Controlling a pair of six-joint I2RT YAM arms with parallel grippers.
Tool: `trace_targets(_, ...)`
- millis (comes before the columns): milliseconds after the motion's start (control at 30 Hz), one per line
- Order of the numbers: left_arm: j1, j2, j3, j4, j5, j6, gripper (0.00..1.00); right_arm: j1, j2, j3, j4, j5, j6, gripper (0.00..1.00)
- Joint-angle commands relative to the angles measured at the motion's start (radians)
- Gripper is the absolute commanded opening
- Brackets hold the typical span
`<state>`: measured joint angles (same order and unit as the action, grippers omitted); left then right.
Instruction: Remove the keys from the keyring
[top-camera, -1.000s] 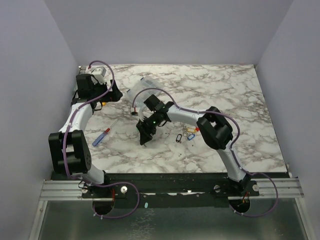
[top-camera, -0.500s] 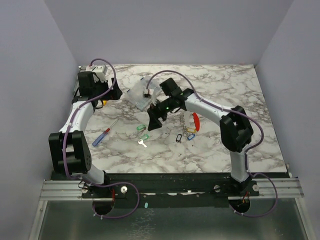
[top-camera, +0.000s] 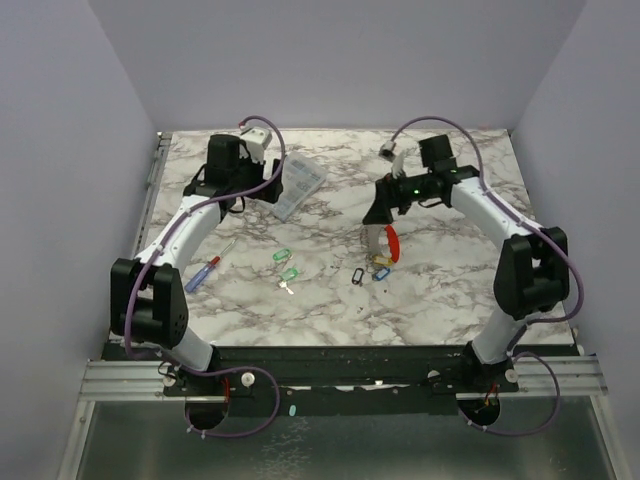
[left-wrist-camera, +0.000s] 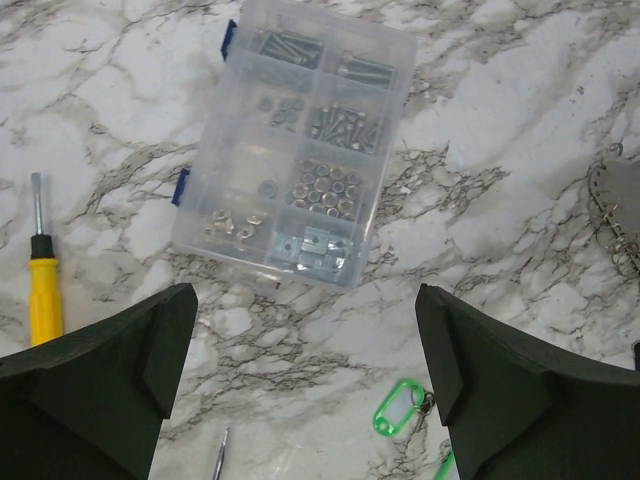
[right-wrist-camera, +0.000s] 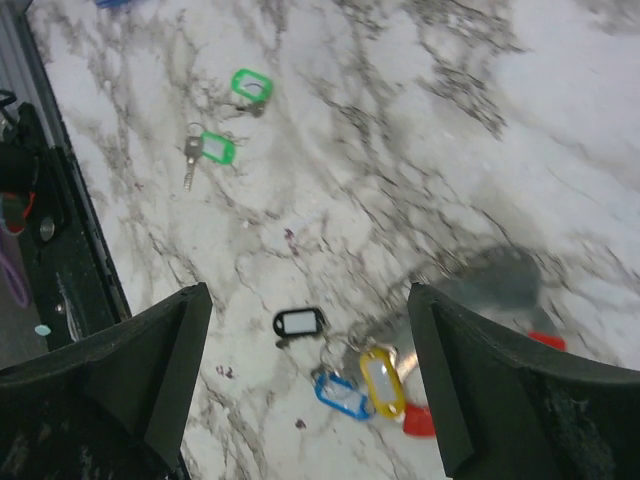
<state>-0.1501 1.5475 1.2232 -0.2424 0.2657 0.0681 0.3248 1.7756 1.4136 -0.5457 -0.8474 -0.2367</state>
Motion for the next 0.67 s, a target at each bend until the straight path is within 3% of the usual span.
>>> trace_targets(0,-0.088,0.032,0.022,-0.048,-0.138,0.036,0.99,-0.155,-0.107,-0.112,0.015,-0.026,-0.009,0.90)
trace_targets(300,-0.130,0.055,-0.046,-0.039,-0.166,-0.010,0.99,-0.455,-0.214,-0.331,0.097,-0.045,-0.045,0.90)
trace_targets(633,-0.111,0.035,-0.071,-0.002,-0.142,-0.025,0.99,-0.480,-0.215,-0.359,0.130,-0.078,-0.033,0.90)
